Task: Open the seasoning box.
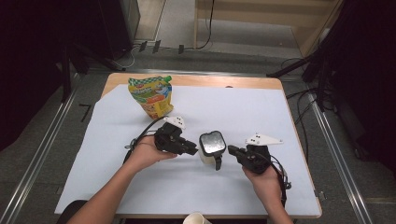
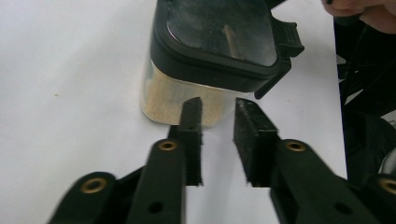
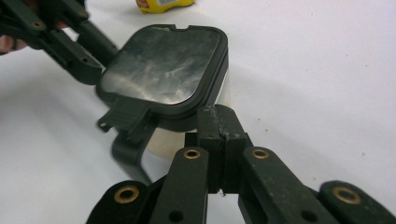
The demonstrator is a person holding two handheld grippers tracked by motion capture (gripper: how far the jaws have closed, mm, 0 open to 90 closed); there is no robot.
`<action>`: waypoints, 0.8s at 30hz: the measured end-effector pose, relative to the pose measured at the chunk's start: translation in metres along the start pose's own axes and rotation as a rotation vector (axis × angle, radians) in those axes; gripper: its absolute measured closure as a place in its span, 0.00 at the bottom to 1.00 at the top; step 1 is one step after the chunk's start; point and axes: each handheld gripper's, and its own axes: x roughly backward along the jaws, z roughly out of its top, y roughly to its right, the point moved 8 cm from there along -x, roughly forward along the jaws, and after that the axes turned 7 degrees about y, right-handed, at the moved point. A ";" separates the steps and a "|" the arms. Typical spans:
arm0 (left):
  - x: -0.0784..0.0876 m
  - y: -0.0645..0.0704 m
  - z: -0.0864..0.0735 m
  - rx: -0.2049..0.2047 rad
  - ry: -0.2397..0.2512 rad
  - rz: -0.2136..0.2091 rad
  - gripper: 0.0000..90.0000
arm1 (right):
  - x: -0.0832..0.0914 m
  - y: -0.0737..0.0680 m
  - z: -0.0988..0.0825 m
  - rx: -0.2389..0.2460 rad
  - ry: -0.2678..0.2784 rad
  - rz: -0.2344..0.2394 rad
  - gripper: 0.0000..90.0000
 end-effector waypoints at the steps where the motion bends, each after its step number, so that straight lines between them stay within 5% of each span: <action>1: 0.001 -0.001 0.001 -0.001 0.007 0.002 0.74 | 0.006 -0.005 -0.001 -0.004 0.002 0.010 1.00; 13: -0.001 -0.013 0.004 -0.072 0.019 0.022 0.49 | 0.013 -0.043 -0.022 0.033 -0.029 0.050 1.00; 24: 0.001 -0.015 0.007 -0.060 0.037 0.025 0.47 | -0.003 -0.060 -0.030 0.038 -0.070 0.091 1.00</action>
